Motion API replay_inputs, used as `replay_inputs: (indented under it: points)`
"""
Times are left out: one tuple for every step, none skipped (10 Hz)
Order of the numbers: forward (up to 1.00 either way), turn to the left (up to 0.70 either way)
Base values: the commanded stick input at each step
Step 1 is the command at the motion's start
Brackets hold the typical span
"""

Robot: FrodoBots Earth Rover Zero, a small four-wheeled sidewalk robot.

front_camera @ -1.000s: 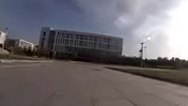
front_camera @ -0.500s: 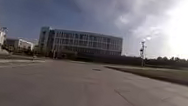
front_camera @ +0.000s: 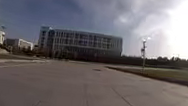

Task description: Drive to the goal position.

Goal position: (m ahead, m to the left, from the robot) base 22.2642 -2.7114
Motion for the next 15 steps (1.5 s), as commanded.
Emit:
replay_inputs:
  points:
    - [0.7,0.0]
    - [0.7,0.0]
    - [0.7,0.0]
    - [0.7,0.0]
    - [0.7,0.0]
    - [0.7,0.0]
    - [0.7,0.0]
    - [0.7,0.0]
    - [0.7,0.0]
    - [0.7,0.0]
    - [0.7,0.0]
    - [0.7,0.0]
    - [0.7,0.05]
    - [0.7,0.35]
    - [0.7,0.35]
